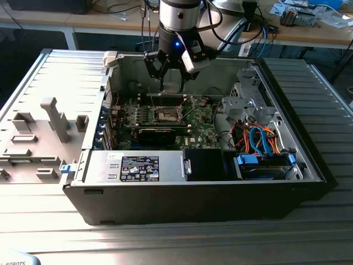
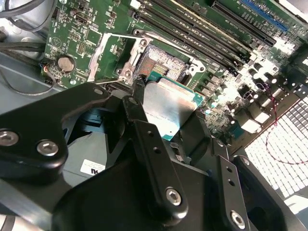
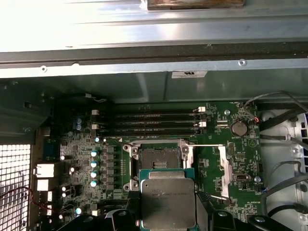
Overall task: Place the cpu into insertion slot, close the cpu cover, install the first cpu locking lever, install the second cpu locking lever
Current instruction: 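Place the cpu into insertion slot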
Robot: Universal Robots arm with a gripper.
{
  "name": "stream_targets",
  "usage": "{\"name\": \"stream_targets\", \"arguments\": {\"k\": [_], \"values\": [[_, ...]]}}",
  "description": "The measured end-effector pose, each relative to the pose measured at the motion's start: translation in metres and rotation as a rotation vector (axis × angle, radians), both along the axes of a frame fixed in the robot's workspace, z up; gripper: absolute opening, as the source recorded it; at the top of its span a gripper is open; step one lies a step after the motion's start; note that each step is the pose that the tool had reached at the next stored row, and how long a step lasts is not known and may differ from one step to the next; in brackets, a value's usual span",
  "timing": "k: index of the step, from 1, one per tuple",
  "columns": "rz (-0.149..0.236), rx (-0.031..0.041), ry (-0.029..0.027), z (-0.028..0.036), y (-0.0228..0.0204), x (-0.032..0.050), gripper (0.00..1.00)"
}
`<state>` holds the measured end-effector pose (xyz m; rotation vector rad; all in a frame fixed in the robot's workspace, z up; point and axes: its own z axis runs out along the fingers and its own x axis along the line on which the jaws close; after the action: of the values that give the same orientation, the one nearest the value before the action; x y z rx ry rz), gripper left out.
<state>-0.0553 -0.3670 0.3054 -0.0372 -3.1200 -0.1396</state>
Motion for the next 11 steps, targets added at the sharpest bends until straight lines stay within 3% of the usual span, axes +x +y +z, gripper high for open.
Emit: {"name": "stream_targets", "arguments": {"k": [11], "values": [[0.000,-0.0002,0.0001,-0.0078,0.0008,-0.0003,0.55]]}}
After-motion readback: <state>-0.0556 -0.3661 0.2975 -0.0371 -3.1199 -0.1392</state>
